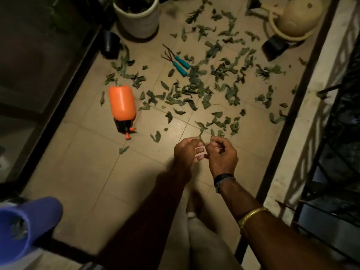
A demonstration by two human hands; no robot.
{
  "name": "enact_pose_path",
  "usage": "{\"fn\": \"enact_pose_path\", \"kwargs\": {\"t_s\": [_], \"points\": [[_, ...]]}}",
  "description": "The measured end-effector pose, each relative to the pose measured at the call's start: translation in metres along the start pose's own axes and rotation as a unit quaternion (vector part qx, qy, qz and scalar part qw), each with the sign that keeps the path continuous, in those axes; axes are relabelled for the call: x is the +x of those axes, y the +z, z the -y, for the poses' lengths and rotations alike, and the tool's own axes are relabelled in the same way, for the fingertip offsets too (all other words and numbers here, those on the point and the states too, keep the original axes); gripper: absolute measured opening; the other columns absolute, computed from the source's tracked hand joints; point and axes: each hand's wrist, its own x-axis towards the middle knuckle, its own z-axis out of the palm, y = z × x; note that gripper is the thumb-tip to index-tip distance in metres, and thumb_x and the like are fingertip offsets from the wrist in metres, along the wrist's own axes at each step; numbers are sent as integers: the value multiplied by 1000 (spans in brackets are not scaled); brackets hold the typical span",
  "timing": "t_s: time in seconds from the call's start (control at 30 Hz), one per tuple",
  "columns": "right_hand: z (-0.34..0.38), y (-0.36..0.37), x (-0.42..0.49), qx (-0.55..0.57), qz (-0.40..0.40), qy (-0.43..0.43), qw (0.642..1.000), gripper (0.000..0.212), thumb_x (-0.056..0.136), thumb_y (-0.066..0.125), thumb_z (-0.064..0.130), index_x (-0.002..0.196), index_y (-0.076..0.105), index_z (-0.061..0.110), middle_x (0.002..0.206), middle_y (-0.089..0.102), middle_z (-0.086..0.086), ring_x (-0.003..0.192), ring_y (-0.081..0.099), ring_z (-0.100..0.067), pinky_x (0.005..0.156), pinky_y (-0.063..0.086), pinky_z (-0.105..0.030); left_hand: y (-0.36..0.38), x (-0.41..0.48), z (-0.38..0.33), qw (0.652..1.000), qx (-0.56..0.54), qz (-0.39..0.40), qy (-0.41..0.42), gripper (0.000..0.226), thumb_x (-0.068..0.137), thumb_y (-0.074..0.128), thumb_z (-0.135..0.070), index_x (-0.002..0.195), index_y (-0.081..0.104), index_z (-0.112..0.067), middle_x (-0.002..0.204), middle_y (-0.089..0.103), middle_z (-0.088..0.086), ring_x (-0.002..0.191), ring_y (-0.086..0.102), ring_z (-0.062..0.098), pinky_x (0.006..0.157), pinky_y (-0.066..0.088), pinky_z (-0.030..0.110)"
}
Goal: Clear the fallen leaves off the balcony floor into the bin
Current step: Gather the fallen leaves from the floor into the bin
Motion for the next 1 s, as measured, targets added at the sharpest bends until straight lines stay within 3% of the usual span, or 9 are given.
{"fn": "enact_pose_path", "kwargs": {"t_s": [0.07, 0.2, 0.33, 0.43, 0.5, 0.67, 0.83, 0.9, 1.0], "points": [[0, -9, 21, 2, -25, 15, 1000, 18, 74, 67, 32, 90, 70, 40, 86, 72, 12, 82, 71, -13, 69, 62, -44, 19, 19, -4, 999, 33, 11, 2, 24, 100, 53, -17, 119, 64, -9, 110, 69, 11, 101, 67, 24, 79, 57, 34], [-8, -36, 61, 10, -63, 43, 997, 21, 77, 74, 24, 92, 69, 37, 87, 71, 9, 82, 70, -15, 67, 63, -45, 58, 41, -4, 995, 91, 39, 6, 26, 96, 59, -21, 119, 64, -10, 111, 70, 11, 100, 68, 22, 70, 56, 29], [-22, -65, 100, 6, -64, 53, 996, 20, 72, 70, 41, 89, 65, 51, 91, 70, 12, 87, 69, -13, 72, 62, -45, 102, 58, 1, 991, 118, 60, 18, 23, 94, 62, -20, 112, 66, -8, 108, 71, 13, 93, 69, 23, 68, 55, 29], [-39, -83, 134, -18, -49, 53, 997, 26, 78, 67, 40, 104, 68, 37, 96, 71, 8, 87, 69, -13, 73, 62, -45, 138, 74, 16, 990, 127, 66, 20, 20, 96, 61, -18, 112, 67, -7, 107, 71, 12, 97, 70, 25, 74, 58, 31], [-54, -95, 163, -41, -33, 20, 998, 32, 83, 70, 35, 112, 70, 21, 99, 73, 2, 90, 70, -15, 74, 63, -42, 165, 94, 30, 990, 134, 47, 25, 18, 98, 58, -18, 111, 66, -10, 108, 71, 10, 100, 70, 26, 80, 58, 33], [-121, -119, 257, -82, 29, 5, 996, 32, 89, 70, 12, 121, 70, 14, 112, 72, -1, 101, 63, -9, 82, 51, -12, 227, 171, 97, 991, 109, -51, 57, 16, 96, 57, -12, 107, 67, -6, 103, 71, 16, 92, 69, 26, 74, 58, 33], [-201, -111, 362, -150, 73, -44, 985, 27, 91, 67, 12, 118, 71, 7, 111, 73, -8, 99, 62, -11, 80, 44, -10, 259, 258, 153, 993, 31, -109, 43, 14, 96, 53, -7, 99, 67, -7, 101, 70, 19, 93, 67, 32, 79, 55, 39], [-227, -96, 407, -192, 96, -77, 974, 26, 93, 65, 13, 117, 72, 6, 112, 73, -12, 103, 66, -20, 87, 46, -16, 263, 289, 170, 992, 16, -114, 42, 16, 97, 51, -9, 104, 66, -6, 105, 70, 19, 98, 68, 34, 81, 55, 40], [-255, -66, 469, -247, 115, -112, 956, 26, 96, 58, 13, 116, 72, 5, 114, 72, -16, 110, 65, -33, 98, 51, -38, 268, 332, 186, 993, 6, -106, 41, 16, 98, 51, -11, 104, 66, -7, 100, 70, 14, 93, 67, 28, 81, 55, 37]]}}
